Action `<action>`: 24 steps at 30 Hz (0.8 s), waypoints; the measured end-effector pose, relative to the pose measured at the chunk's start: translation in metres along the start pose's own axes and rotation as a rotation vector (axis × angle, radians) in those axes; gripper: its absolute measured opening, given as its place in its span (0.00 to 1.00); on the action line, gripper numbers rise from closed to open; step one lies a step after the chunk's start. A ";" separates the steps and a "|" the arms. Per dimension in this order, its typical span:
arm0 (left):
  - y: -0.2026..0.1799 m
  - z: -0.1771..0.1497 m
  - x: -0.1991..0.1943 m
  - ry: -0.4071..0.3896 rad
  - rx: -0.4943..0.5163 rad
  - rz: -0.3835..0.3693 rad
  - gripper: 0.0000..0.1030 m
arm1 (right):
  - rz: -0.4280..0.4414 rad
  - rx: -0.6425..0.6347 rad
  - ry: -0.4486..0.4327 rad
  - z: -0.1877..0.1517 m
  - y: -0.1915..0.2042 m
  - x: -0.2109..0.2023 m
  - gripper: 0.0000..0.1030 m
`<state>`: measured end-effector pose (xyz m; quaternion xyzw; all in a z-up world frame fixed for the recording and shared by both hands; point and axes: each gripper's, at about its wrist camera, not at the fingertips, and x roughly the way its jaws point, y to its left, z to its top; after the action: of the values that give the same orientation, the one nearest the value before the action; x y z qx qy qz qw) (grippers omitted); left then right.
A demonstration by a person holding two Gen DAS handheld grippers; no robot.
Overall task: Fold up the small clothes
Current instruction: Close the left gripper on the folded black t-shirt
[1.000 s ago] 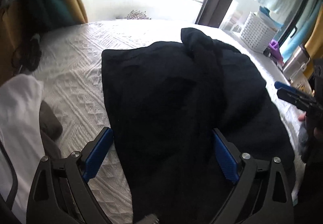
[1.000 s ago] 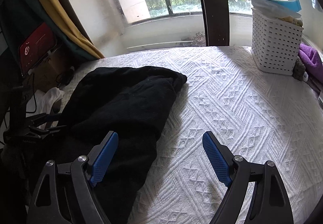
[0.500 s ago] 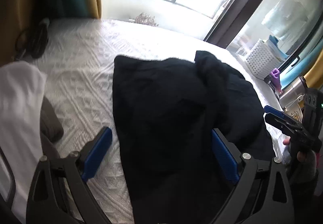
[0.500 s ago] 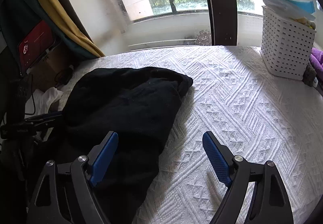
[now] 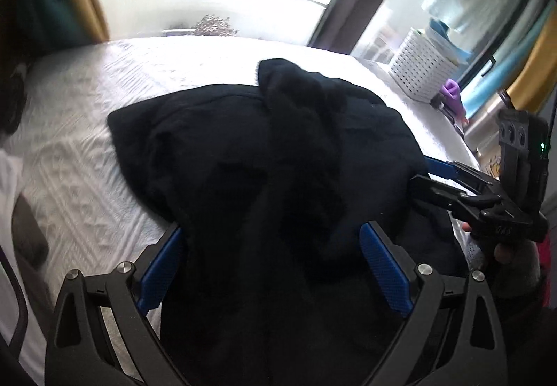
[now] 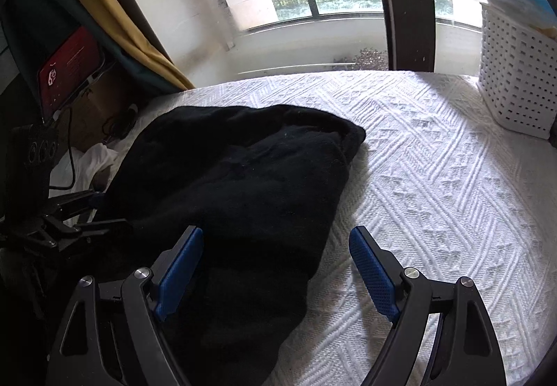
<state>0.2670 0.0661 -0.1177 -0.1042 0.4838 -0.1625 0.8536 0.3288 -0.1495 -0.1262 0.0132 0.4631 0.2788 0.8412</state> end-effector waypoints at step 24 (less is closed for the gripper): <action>-0.014 -0.010 0.001 -0.083 0.087 0.018 0.59 | 0.015 -0.096 0.014 0.001 0.030 0.022 0.82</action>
<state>0.2562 0.0525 -0.1193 -0.0693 0.4414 -0.1712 0.8781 0.3244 -0.1132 -0.1343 -0.0256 0.4549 0.3073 0.8354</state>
